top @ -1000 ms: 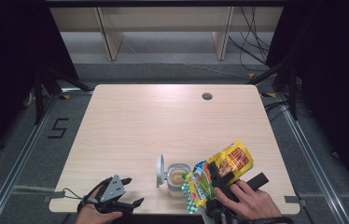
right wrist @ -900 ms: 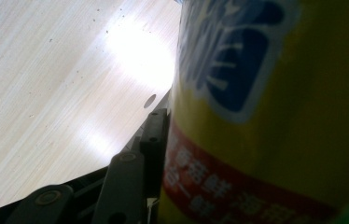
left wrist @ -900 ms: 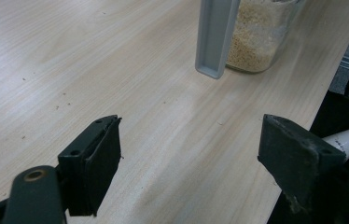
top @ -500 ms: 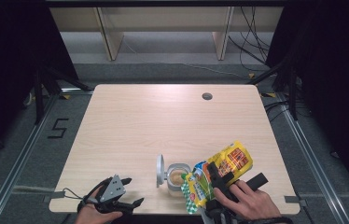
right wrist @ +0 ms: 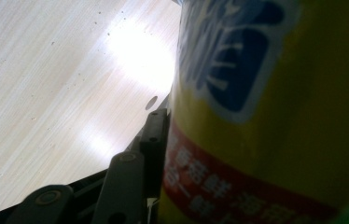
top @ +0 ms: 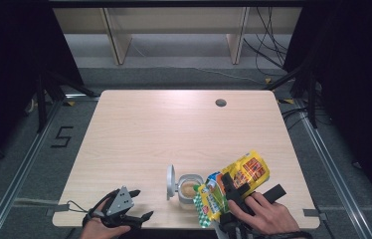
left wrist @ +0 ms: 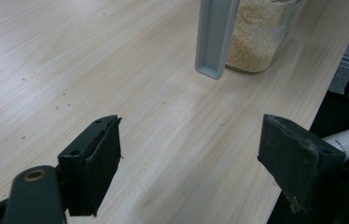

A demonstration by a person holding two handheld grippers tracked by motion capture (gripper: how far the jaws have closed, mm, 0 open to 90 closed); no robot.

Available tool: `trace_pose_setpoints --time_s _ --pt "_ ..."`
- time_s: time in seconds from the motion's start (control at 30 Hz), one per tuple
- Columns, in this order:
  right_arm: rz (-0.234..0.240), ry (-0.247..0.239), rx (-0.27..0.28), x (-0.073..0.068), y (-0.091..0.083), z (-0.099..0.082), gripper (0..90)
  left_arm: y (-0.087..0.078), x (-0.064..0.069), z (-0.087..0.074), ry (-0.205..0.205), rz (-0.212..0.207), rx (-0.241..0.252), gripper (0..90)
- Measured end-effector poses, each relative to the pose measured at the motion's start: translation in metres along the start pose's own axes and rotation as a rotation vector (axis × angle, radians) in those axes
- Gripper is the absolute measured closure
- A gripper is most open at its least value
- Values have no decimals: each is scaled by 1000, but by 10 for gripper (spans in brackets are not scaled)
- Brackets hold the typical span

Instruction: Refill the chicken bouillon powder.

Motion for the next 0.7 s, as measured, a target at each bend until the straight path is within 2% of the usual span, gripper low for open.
trace_pose_setpoints --time_s 0.03,0.07,0.37,0.4,0.5,0.57,0.63,0.67,0.7 --pt "2 0 -1 0 0 0 647 0 -1 0 11 3 0 205" --pt "3 0 -1 0 0 0 647 0 -1 -1 -1 5 -4 205" --pt "1 -3 0 0 0 0 647 0 -1 -1 0 6 -3 205" --pt "4 -1 0 0 0 0 646 -1 -2 -2 13 10 -15 205" --pt "0 -6 5 0 1 0 647 0 -1 -1 0 6 -3 205" --pt "6 21 -8 -2 0 -1 647 0 -1 -1 0 6 -3 205" --pt "8 21 -8 -2 0 -1 647 0 -1 -1 0 4 -4 205" --pt "6 21 -8 -2 0 -1 647 -1 -2 -2 13 12 -15 205" --pt "16 21 -6 -2 0 -1 647 0 -1 0 -1 6 -2 205"
Point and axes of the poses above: each handheld gripper's, and its own axes: y roughly forward along the jaws, z roughly out of its top, x roughly to its right, the point moved 9 cm from there along y, roughly forward along the jaws, and after that the axes turned 9 degrees about -x, right-handed, at the moved point
